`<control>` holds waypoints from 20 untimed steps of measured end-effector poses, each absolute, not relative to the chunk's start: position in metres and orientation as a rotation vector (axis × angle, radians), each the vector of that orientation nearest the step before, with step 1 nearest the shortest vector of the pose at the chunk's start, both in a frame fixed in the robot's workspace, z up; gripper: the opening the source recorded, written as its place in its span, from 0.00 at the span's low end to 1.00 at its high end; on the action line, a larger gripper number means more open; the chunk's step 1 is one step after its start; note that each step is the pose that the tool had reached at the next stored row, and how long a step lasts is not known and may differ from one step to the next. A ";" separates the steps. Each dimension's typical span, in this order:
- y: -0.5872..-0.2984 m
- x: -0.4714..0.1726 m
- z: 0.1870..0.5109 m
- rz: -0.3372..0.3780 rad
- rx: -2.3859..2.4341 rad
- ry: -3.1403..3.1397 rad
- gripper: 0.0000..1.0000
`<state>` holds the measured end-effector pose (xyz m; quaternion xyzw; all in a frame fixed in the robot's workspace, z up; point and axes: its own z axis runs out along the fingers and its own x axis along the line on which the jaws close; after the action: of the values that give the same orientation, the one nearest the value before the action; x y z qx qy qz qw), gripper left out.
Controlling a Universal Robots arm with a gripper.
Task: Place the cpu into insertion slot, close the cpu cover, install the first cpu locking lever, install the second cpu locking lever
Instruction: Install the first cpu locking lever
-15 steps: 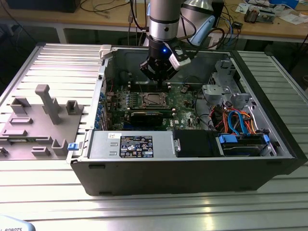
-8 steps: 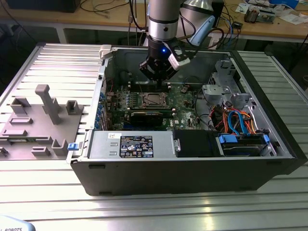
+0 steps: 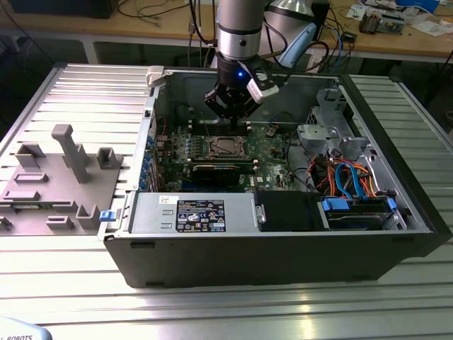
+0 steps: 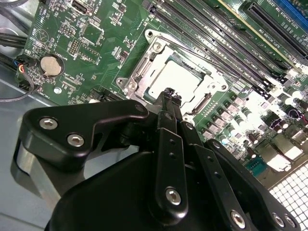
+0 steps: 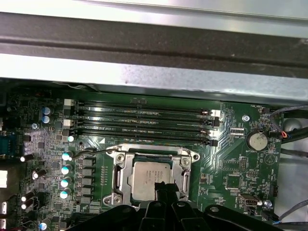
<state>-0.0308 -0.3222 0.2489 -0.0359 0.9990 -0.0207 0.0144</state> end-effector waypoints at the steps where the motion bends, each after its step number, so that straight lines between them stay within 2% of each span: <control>1: -0.322 -0.031 0.249 -0.065 -0.111 3.110 0.11; 20: -0.322 -0.035 0.249 -0.065 -0.112 3.110 0.11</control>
<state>-0.0348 -0.3220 0.2489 -0.0359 0.9990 -0.0207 0.0144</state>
